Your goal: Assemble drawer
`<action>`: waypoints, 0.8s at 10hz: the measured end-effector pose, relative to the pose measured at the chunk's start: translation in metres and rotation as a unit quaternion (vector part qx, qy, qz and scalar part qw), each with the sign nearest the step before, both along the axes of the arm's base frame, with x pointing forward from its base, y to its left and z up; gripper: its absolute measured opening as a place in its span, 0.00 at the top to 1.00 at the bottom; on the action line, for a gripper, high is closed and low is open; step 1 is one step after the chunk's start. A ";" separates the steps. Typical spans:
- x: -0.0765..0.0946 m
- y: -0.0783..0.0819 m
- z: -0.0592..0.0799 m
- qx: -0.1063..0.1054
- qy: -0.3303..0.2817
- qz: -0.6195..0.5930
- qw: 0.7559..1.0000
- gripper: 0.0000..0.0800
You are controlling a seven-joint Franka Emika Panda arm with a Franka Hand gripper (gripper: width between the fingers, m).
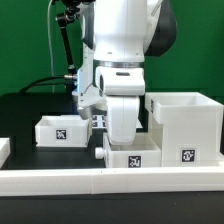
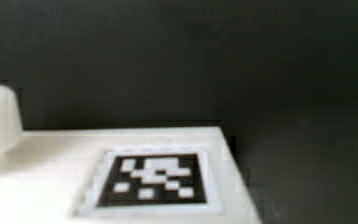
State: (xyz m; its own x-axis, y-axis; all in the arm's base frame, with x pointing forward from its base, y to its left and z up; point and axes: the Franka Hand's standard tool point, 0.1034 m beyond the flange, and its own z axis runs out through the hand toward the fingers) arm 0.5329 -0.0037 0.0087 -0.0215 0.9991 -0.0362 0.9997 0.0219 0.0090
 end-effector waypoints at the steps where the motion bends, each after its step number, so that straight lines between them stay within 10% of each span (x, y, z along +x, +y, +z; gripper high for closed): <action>1: 0.000 0.002 0.000 0.000 0.000 -0.003 1.000 0.95; 8: 0.002 0.017 0.001 0.000 -0.004 -0.032 0.999 0.95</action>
Offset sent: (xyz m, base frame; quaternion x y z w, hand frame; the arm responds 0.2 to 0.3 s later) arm 0.0047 0.0140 0.0056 -0.0065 -0.0038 0.0059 1.0000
